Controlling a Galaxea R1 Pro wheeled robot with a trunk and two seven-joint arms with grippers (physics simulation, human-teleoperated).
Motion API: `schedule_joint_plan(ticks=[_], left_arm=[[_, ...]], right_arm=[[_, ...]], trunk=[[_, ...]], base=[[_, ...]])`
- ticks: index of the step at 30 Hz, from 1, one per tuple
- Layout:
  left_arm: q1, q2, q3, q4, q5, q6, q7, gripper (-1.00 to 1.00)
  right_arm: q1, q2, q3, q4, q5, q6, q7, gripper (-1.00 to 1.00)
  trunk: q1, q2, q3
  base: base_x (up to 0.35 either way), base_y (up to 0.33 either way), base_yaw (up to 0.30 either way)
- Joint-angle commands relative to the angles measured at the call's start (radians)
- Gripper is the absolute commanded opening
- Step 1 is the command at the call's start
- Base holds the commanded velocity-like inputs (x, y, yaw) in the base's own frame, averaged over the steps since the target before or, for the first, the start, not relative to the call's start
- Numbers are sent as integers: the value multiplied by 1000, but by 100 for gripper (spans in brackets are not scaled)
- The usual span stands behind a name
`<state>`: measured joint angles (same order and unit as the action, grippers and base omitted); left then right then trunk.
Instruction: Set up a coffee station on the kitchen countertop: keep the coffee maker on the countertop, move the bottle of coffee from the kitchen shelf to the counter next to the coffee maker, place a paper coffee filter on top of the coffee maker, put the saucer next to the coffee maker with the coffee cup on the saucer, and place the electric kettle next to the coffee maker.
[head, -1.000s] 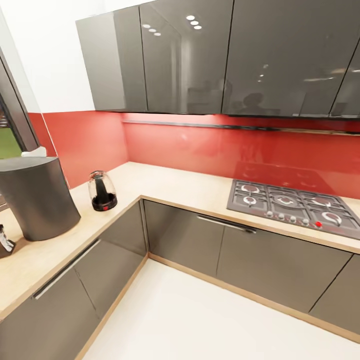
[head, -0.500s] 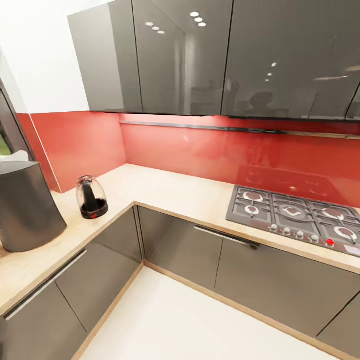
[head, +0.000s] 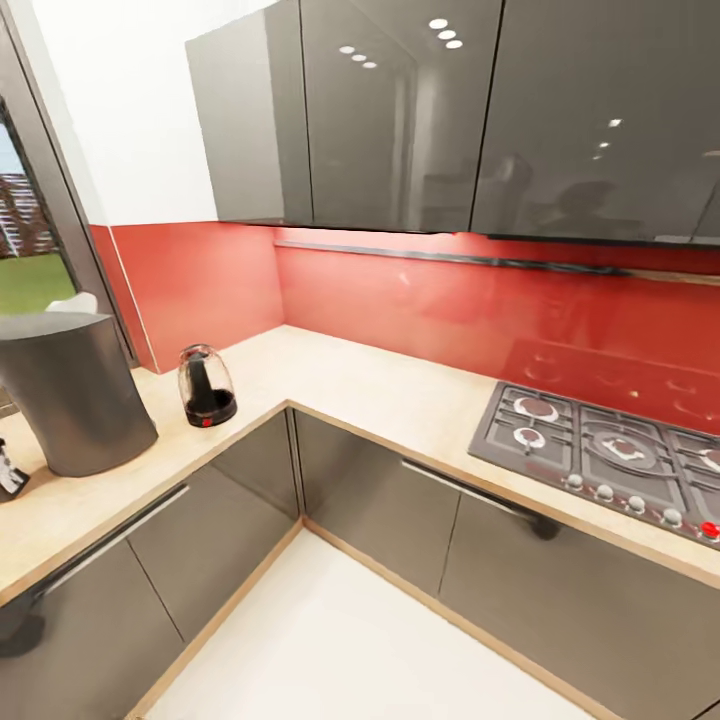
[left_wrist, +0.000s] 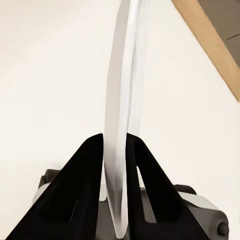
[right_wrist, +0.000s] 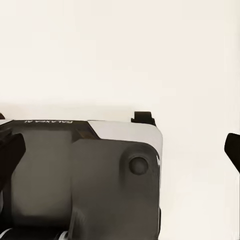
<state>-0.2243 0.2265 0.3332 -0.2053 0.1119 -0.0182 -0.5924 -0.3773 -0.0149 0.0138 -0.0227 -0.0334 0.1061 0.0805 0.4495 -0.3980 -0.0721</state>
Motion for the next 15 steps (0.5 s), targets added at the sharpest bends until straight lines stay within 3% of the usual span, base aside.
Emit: schedule_joint_plan(ticks=[1, 15], left_arm=[[-2, 1, -4, 4, 8, -5, 0, -100], [-2, 1, -3, 7, 11, -8, 0, -100]], right_arm=[[0, 0, 2, -2, -3, 6, 3, 100], [0, 0, 2, -2, -3, 6, 3, 100]], trunk=[[1, -2, -2], [1, -2, 7]], base=[[-19, -277, 276], [-176, -213, 272]])
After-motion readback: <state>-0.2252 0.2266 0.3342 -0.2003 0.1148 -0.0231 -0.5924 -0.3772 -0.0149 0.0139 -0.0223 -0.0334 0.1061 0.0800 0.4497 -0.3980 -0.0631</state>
